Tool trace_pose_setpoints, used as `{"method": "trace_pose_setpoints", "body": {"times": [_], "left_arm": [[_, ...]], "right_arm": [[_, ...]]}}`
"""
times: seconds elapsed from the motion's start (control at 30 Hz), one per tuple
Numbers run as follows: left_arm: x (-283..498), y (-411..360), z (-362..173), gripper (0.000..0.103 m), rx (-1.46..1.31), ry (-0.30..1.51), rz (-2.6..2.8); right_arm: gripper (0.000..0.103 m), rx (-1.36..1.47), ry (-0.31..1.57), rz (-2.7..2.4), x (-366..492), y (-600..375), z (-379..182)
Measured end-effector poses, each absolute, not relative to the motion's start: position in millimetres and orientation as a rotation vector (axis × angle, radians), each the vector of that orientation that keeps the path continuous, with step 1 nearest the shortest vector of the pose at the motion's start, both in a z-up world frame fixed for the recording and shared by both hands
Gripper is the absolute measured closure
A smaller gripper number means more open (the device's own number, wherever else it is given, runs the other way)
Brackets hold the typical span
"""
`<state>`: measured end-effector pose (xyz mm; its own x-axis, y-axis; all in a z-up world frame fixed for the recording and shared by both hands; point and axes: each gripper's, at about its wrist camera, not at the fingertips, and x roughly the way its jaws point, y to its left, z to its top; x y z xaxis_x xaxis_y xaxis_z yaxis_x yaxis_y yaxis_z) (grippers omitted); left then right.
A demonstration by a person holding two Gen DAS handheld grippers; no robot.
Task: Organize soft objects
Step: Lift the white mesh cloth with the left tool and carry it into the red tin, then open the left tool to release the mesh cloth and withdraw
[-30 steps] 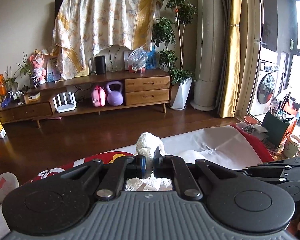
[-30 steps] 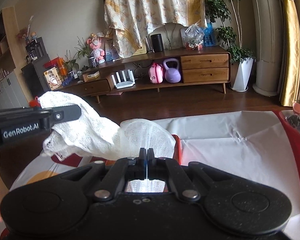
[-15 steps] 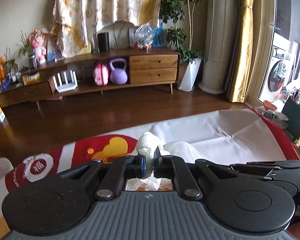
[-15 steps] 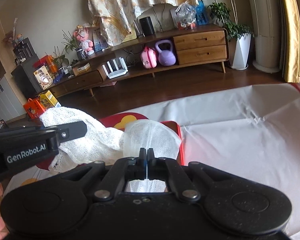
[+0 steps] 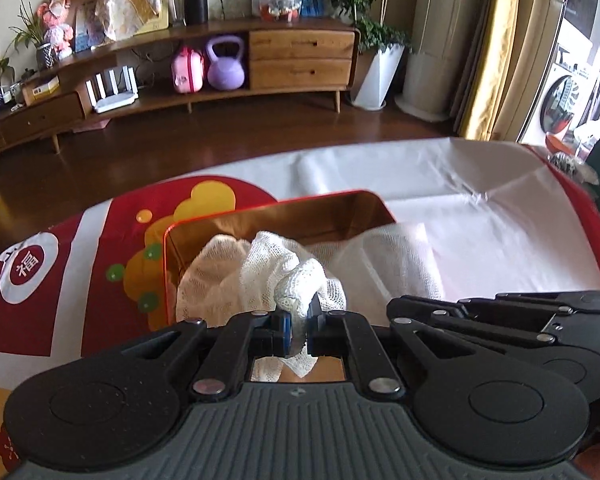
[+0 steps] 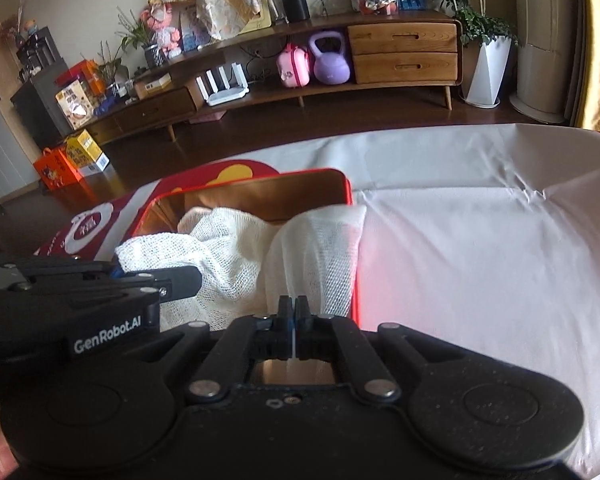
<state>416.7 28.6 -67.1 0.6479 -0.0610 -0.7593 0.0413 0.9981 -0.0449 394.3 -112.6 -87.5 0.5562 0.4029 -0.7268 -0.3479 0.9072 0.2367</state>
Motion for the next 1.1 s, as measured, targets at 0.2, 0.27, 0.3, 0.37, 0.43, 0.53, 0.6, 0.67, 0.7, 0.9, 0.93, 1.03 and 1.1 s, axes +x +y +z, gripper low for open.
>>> {"method": "trace_pose_setpoints", "body": {"times": [0.2, 0.27, 0.3, 0.37, 0.43, 0.53, 0.6, 0.67, 0.7, 0.9, 0.93, 1.03, 1.1], "left_arm": [[422.7, 29.1, -83.7, 0.096, -0.026, 0.923, -0.060], [423.8, 28.7, -88.4, 0.096, -0.030, 0.939, -0.062], [424.4, 28.2, -91.0, 0.096, -0.028, 0.949, -0.063], [425.3, 25.1, -96.3, 0.096, -0.014, 0.963, -0.064], [425.8, 26.5, -100.3, 0.096, -0.027, 0.979, -0.057], [425.8, 29.1, -104.3, 0.096, -0.049, 0.989, -0.056], [426.2, 29.1, -106.4, 0.096, -0.047, 1.005, -0.053], [427.3, 31.1, -108.0, 0.096, -0.066, 1.022, -0.048], [426.9, 32.2, -108.0, 0.096, -0.077, 1.022, -0.050], [421.0, 32.3, -99.6, 0.092, -0.091, 0.985, -0.030], [419.5, 31.8, -97.3, 0.090, -0.087, 0.975, -0.026], [414.7, 30.4, -89.7, 0.069, -0.082, 0.950, -0.029], [411.1, 30.3, -83.8, 0.040, -0.082, 0.930, -0.026]], "right_arm": [[0.097, -0.048, 0.873, 0.469, 381.9, -105.0, -90.1], [0.096, -0.066, 0.874, 0.477, 380.3, -104.4, -89.5], [0.095, -0.077, 0.875, 0.476, 380.2, -104.2, -89.5], [0.094, -0.091, 0.874, 0.479, 380.3, -105.0, -90.4], [0.092, -0.085, 0.874, 0.487, 379.9, -106.5, -89.8], [0.089, -0.090, 0.872, 0.494, 379.1, -107.0, -89.6], [0.087, -0.093, 0.868, 0.490, 378.5, -106.4, -88.4], [0.084, -0.080, 0.867, 0.491, 378.0, -108.5, -88.0], [0.082, -0.074, 0.868, 0.493, 377.5, -109.2, -87.8], [0.073, -0.079, 0.855, 0.500, 371.1, -110.2, -82.7], [0.071, -0.084, 0.849, 0.496, 369.7, -109.3, -81.3], [0.065, -0.090, 0.843, 0.487, 366.2, -110.1, -76.3], [0.060, -0.091, 0.834, 0.486, 362.9, -111.8, -72.4]]}}
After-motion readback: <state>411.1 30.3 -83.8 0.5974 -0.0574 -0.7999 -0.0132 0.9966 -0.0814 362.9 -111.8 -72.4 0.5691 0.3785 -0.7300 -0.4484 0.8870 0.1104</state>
